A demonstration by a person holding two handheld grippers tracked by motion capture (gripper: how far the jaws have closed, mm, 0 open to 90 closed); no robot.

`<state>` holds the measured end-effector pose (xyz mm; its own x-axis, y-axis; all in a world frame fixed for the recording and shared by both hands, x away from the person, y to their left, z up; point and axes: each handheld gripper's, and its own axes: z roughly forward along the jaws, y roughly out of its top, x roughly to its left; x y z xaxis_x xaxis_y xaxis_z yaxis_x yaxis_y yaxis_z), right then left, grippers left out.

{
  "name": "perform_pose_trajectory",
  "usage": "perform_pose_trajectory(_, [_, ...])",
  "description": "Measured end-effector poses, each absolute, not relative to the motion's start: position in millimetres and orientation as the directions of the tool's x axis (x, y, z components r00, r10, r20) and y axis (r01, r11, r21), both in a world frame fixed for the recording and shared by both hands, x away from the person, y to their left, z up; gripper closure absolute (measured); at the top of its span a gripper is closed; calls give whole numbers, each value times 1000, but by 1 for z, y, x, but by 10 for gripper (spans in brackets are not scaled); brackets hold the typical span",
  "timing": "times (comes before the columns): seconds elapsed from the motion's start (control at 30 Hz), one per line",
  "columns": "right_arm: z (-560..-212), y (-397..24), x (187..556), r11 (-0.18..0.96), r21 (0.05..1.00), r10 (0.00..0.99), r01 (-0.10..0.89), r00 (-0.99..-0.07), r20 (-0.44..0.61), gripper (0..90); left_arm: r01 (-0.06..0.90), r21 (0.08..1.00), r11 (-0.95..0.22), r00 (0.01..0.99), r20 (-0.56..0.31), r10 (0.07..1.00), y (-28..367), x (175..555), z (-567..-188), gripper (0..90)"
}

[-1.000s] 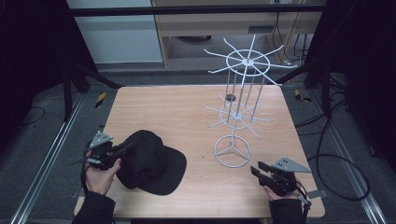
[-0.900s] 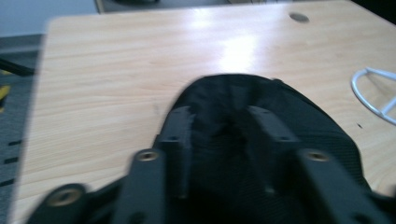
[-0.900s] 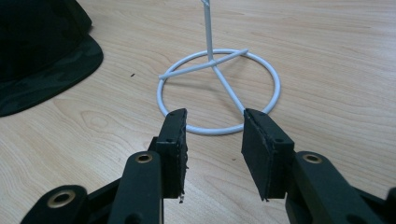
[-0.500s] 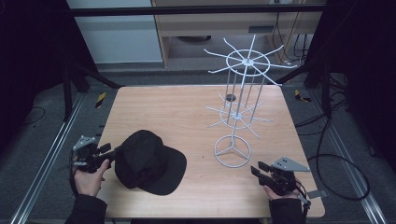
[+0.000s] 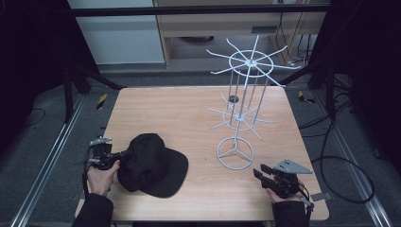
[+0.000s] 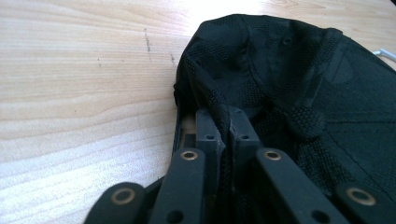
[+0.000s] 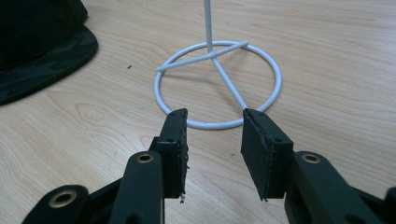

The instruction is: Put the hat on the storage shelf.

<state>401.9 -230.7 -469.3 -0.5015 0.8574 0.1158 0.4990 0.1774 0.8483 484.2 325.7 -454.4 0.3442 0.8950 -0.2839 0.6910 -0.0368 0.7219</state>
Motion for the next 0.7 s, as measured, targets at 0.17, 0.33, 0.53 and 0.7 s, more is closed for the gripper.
perform_pose_trajectory(0.17, [-470,-232,403,172,848,861,502,-494,118,608,574,813,-97,392,-168,905,321,473,-429,868])
perform_pose_trajectory(0.33, [-469,-235,403,169,853,869,494,-484,108,600,438,891,-119,442,-98,892,316,460,-393,868])
perform_pose_trajectory(0.53, [-468,-241,406,159,858,884,489,-457,96,596,286,943,-172,506,4,863,301,446,-338,868])
perform_pose_trajectory(0.7, [-469,-244,408,159,863,896,480,-436,78,584,184,952,-246,531,114,840,287,437,-302,868])
